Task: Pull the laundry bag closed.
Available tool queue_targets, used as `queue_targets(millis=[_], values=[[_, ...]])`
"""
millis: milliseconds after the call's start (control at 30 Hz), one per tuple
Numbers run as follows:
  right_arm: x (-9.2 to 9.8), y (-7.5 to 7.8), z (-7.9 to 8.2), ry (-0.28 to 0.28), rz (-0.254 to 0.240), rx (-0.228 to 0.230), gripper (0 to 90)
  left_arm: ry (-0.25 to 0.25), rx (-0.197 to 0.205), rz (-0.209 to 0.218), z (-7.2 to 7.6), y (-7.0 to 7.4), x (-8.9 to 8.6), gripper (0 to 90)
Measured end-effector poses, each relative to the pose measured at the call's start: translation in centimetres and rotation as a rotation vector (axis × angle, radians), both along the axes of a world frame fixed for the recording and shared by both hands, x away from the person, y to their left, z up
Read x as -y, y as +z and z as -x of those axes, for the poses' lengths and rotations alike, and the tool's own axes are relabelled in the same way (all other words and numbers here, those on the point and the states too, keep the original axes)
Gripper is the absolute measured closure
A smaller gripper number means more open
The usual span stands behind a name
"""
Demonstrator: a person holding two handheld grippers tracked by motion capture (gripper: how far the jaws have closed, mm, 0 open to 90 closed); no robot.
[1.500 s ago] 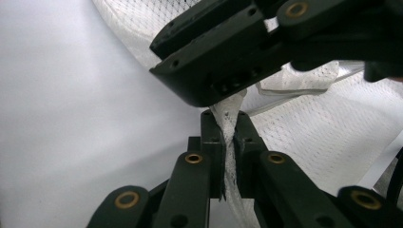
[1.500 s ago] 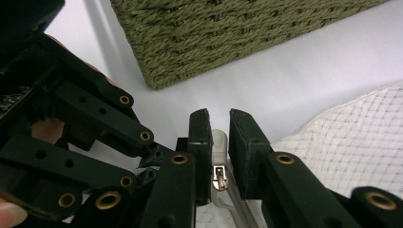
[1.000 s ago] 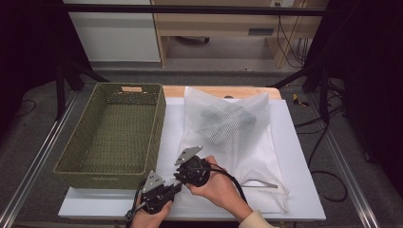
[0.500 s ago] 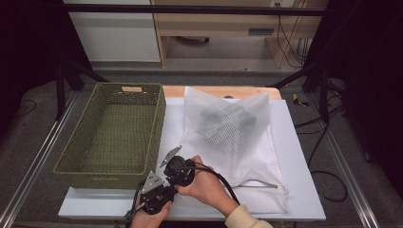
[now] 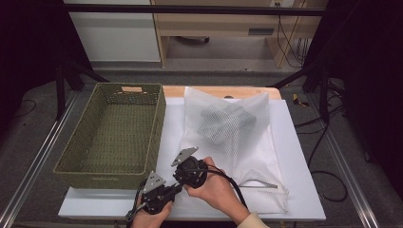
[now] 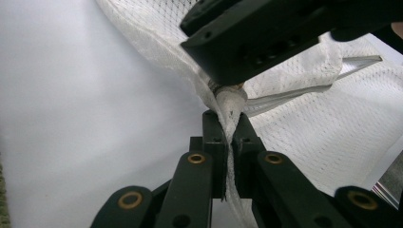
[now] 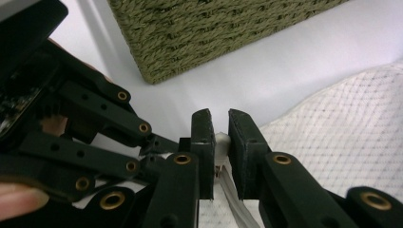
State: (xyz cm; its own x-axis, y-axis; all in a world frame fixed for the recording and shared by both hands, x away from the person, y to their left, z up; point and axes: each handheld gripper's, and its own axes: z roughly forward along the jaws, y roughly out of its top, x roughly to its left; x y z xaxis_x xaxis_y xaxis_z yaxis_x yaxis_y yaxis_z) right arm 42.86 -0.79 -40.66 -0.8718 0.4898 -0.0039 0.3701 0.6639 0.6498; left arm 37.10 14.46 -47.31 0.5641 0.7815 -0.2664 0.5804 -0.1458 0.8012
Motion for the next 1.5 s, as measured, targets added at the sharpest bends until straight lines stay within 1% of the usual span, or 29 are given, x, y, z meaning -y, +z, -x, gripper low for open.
queue_targets(millis=[67,133,200,233,267,333,400,433,467,500,533,633,700,733,800,833,900,933,1167,1233,1300,1333,1367,1500], values=[[0.3,0.0,0.1,-0.011,-0.010,0.001,81.3,-0.002,-0.004,0.008,-0.1,-0.1,0.0,87.7],[0.6,0.0,0.1,-0.011,-0.016,0.003,81.4,-0.009,-0.008,0.002,-0.1,-0.1,0.1,87.5],[0.7,-0.1,0.2,-0.001,-0.011,0.005,81.6,-0.019,-0.011,-0.001,-0.2,0.0,0.1,87.2],[0.8,-0.1,0.2,-0.003,-0.012,0.003,81.6,-0.034,-0.020,0.002,-0.3,0.0,0.2,86.0],[0.9,-0.1,0.2,-0.007,-0.013,0.003,81.6,-0.036,-0.022,0.004,-0.3,0.0,0.3,83.5],[1.0,-0.1,0.1,-0.005,-0.012,0.004,81.6,-0.048,-0.016,0.003,-0.5,0.2,0.4,80.7],[1.2,-0.2,0.1,-0.008,-0.019,0.000,81.6,-0.049,-0.017,0.001,-0.6,0.4,0.4,77.0],[1.2,-0.2,0.1,-0.008,-0.019,0.000,81.6,-0.051,-0.015,-0.003,-0.6,0.5,0.4,77.0],[1.3,-0.1,0.0,-0.007,-0.020,-0.001,81.6,-0.072,-0.023,0.001,-0.8,0.7,0.5,76.6],[1.4,-0.1,0.0,-0.007,-0.024,-0.002,81.6,-0.074,-0.025,0.000,-0.9,0.7,0.5,75.7],[1.4,-0.1,0.0,-0.004,-0.024,0.000,81.6,-0.074,-0.021,-0.015,-1.0,0.8,0.5,75.6],[1.5,-0.1,0.0,-0.002,-0.025,-0.002,81.6,-0.072,-0.024,-0.017,-1.3,0.9,0.5,74.9],[1.6,-0.1,0.0,-0.003,-0.027,-0.004,81.6,-0.095,-0.038,-0.014,-1.5,1.0,0.5,73.6],[1.6,-0.1,0.0,-0.004,-0.026,-0.006,81.6,-0.100,-0.038,-0.027,-1.6,1.1,0.5,74.9],[1.6,-0.1,0.0,0.001,-0.027,0.001,81.6,-0.109,-0.038,-0.036,-1.7,1.2,0.5,78.0],[1.7,-0.1,0.0,0.002,-0.027,0.002,81.6,-0.101,-0.035,-0.033,-1.6,1.3,0.5,82.0],[1.8,-0.1,0.0,-0.001,-0.035,0.002,81.6,-0.110,-0.033,-0.036,-1.6,1.3,0.5,86.0],[1.8,-0.1,0.0,-0.002,-0.036,0.003,81.6,-0.104,-0.029,-0.040,-1.6,1.3,0.4,87.6],[2.2,-0.1,0.1,-0.002,-0.031,-0.006,81.5,-0.104,-0.027,-0.031,-1.5,1.2,0.5,88.8],[2.3,0.0,0.1,0.001,-0.031,-0.003,81.5,-0.102,-0.032,-0.024,-1.5,1.2,0.5,88.8],[2.4,0.0,0.1,0.006,-0.027,-0.001,81.6,-0.100,-0.031,-0.025,-1.5,1.2,0.5,88.8],[2.5,-0.1,0.1,0.014,-0.023,0.000,81.6,-0.097,-0.033,-0.018,-1.5,1.1,0.5,88.8],[2.5,0.0,0.1,0.010,-0.021,-0.010,81.6,-0.096,-0.034,-0.014,-1.5,1.1,0.4,88.8],[2.7,-0.1,0.2,0.013,-0.016,-0.015,81.8,-0.091,-0.032,-0.016,-1.5,1.1,0.2,88.8]])
